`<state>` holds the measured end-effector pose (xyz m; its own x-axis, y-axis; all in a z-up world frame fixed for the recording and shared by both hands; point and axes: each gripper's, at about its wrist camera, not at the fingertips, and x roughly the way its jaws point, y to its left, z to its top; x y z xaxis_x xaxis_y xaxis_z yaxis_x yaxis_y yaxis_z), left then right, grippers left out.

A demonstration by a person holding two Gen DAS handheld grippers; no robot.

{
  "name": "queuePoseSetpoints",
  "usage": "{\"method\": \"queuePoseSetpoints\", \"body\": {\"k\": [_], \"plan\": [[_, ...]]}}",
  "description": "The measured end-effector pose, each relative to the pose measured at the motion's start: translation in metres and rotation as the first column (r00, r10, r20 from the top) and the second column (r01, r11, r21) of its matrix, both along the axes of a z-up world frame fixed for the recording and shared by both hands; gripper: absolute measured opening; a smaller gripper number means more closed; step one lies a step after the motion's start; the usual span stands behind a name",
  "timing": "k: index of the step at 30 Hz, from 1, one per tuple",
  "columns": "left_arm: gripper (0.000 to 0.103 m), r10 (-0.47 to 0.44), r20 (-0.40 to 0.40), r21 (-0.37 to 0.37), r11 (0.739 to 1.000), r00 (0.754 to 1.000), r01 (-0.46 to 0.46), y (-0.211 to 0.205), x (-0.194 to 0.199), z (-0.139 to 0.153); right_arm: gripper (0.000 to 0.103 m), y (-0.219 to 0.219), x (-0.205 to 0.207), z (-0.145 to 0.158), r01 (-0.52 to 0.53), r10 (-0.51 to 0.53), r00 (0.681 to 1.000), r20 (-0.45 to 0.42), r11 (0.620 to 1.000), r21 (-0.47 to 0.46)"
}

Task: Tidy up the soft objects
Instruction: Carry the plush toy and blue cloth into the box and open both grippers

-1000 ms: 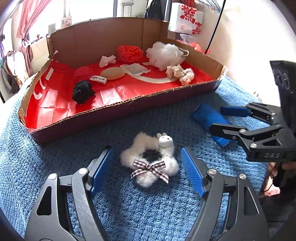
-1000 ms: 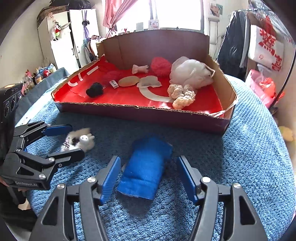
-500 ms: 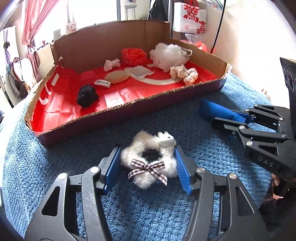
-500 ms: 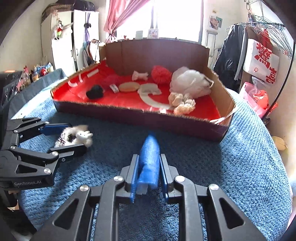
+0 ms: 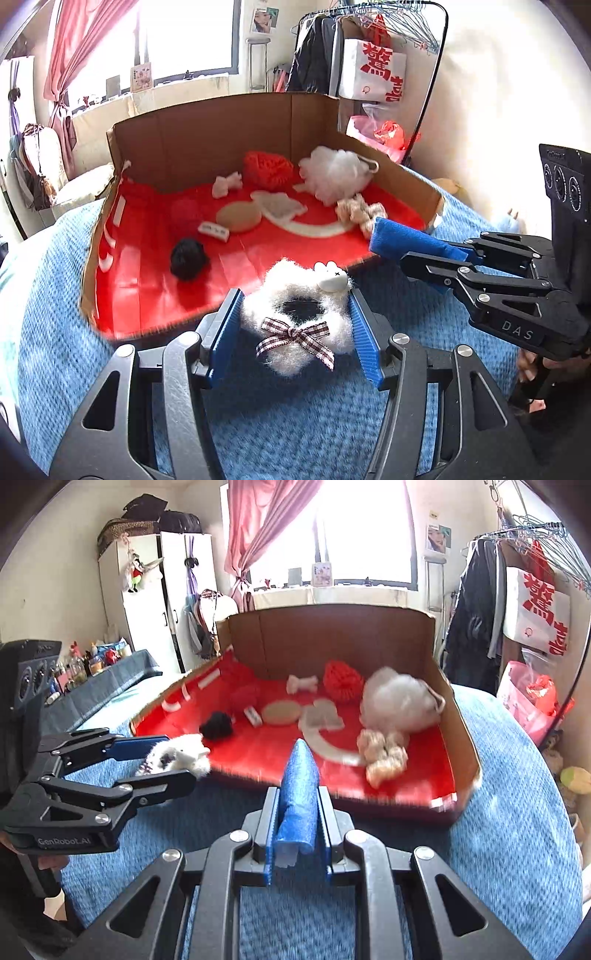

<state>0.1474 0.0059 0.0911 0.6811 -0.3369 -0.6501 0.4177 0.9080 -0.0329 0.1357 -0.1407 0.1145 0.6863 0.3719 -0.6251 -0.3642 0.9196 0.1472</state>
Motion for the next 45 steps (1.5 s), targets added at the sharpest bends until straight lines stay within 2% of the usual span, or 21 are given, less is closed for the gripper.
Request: {"method": "queuePoseSetpoints", "body": {"k": [3,8,19,28,38,45], "plan": [[0.055,-0.008,-0.001,-0.006,1.0,1.0,0.008,0.001,0.023,0.01,0.021,0.005,0.026,0.003,-0.018,0.018,1.0,-0.006,1.0,0.003],[0.055,-0.033,-0.027,0.034,0.999,0.999,0.034,-0.004,0.061,0.01,0.021,0.007,0.063,-0.005,-0.048,0.049,0.997,-0.054,0.999,0.015],[0.055,-0.076,-0.126,0.096,0.991,0.989,0.088,-0.016,0.113,-0.017,0.021,0.018,0.101,-0.028,-0.109,0.105,0.987,-0.123,0.994,-0.027],[0.055,-0.068,-0.159,0.11,0.99,0.985,0.086,-0.018,0.125,-0.028,0.024,0.025,0.106,-0.04,-0.122,0.112,0.984,-0.142,0.99,-0.067],[0.056,-0.077,-0.166,0.104,0.99,0.983,0.096,-0.018,0.129,-0.027,0.031,0.022,0.11,-0.046,-0.119,0.108,0.98,-0.169,0.991,-0.054],[0.063,-0.085,-0.167,0.118,0.987,0.982,0.105,-0.021,0.132,-0.028,0.034,0.022,0.112,-0.047,-0.119,0.109,0.978,-0.177,0.992,-0.049]]}}
